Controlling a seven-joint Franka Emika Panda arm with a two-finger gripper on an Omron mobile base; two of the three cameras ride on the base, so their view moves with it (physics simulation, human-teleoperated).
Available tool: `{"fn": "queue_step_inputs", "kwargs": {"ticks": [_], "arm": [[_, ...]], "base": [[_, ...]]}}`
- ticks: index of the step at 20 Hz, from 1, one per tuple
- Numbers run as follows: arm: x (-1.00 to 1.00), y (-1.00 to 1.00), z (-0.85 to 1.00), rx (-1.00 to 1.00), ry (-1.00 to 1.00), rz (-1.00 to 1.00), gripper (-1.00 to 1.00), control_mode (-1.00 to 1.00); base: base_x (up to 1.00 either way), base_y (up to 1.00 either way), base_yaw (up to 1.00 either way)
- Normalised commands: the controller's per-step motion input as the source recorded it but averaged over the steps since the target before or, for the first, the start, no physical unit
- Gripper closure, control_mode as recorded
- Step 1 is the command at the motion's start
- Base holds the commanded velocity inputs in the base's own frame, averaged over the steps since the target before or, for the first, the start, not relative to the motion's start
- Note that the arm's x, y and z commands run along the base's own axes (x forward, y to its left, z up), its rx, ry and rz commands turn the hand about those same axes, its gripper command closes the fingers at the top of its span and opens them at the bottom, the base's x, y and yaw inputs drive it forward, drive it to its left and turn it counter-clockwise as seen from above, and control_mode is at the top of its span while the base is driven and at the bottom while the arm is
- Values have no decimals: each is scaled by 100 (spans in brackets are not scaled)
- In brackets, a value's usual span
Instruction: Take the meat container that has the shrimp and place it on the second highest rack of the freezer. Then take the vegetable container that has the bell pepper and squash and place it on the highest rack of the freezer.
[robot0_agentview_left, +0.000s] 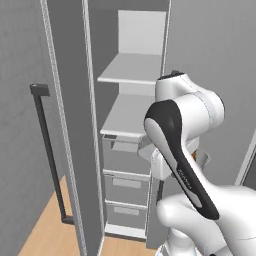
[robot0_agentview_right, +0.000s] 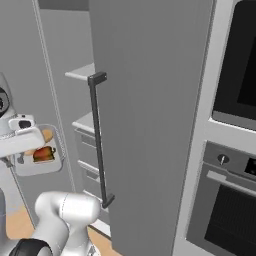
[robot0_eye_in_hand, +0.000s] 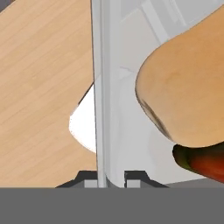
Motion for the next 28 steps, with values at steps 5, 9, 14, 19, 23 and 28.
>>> {"fn": "queue_step_inputs", "kwargs": {"ticks": [5, 9, 14, 19, 23, 28], "arm": [[0, 0, 0, 0, 0, 0, 100, 100], [0, 0, 0, 0, 0, 0, 100, 100], [0, 0, 0, 0, 0, 0, 100, 100], [9, 14, 8, 3, -6, -1, 100, -100], [48, 65, 66, 5, -23, -5, 100, -100], [81, 29, 61, 13, -20, -19, 100, -100]], "base": [[54, 18, -4], [64, 4, -5], [28, 0, -2], [13, 8, -1], [0, 0, 0], [0, 0, 0]]}}
